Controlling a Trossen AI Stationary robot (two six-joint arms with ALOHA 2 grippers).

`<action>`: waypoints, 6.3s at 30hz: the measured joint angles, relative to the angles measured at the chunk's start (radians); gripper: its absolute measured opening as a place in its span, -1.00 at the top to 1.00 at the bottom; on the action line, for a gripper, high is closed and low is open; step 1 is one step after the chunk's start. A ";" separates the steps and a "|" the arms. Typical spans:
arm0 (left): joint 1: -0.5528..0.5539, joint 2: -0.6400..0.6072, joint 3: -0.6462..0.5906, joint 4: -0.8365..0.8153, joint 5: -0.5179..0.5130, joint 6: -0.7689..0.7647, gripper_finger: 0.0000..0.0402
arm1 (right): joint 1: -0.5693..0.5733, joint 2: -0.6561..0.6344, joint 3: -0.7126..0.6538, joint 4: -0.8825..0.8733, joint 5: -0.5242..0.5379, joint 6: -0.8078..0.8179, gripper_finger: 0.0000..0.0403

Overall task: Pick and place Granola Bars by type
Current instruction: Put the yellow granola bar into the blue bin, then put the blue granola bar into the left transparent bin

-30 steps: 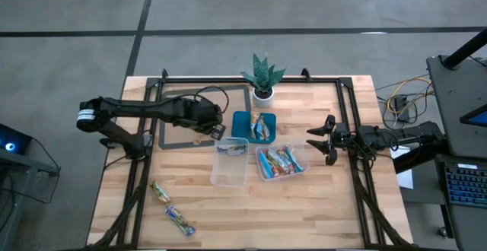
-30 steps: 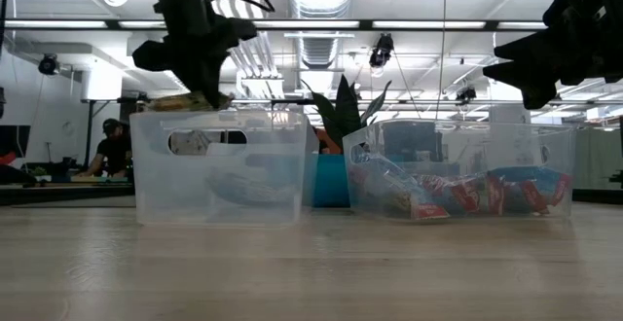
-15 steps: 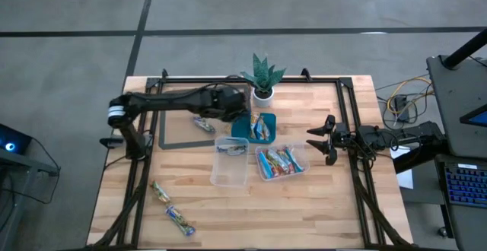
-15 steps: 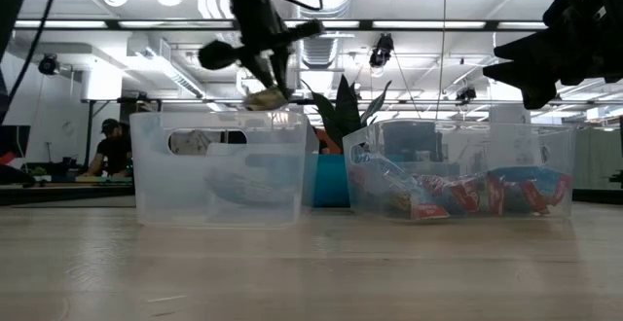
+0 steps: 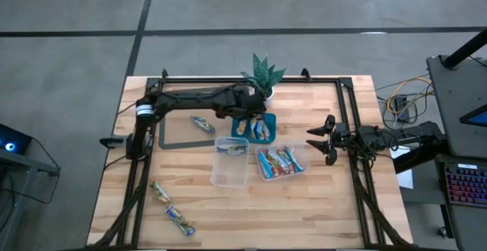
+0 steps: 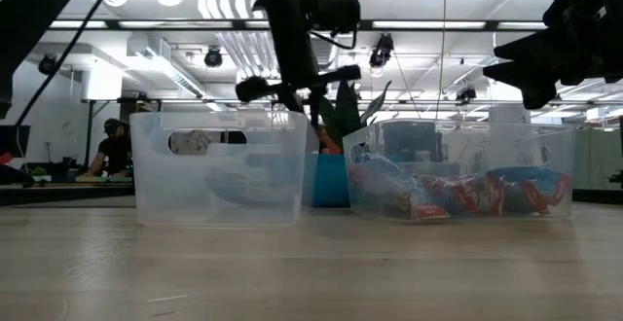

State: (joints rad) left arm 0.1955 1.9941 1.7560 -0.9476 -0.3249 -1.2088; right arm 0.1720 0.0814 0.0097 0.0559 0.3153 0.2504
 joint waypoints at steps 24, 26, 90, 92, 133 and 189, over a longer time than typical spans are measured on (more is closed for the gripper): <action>-0.012 0.129 -0.009 0.126 -0.045 -0.182 0.94 | 0.000 0.000 0.000 0.000 0.000 0.000 0.06; -0.017 0.143 -0.010 0.129 -0.037 -0.187 0.94 | 0.000 0.000 0.000 0.000 0.000 0.000 0.06; -0.137 -0.127 -0.011 0.001 0.025 0.664 0.01 | 0.000 0.001 0.000 0.001 0.000 0.000 0.06; -0.159 -0.158 -0.011 -0.026 0.040 0.737 0.01 | 0.000 0.001 0.000 0.000 0.000 0.000 0.06; 0.117 -0.643 -0.779 0.081 0.099 1.895 0.01 | 0.000 0.000 0.000 0.000 0.000 0.000 0.06; 0.262 -0.306 -0.747 0.198 0.376 1.932 0.52 | 0.000 0.000 0.000 0.000 0.000 0.000 0.06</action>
State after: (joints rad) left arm 0.4572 1.6885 1.0092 -0.7499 0.0509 0.7228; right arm 0.1719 0.0811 0.0097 0.0562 0.3157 0.2504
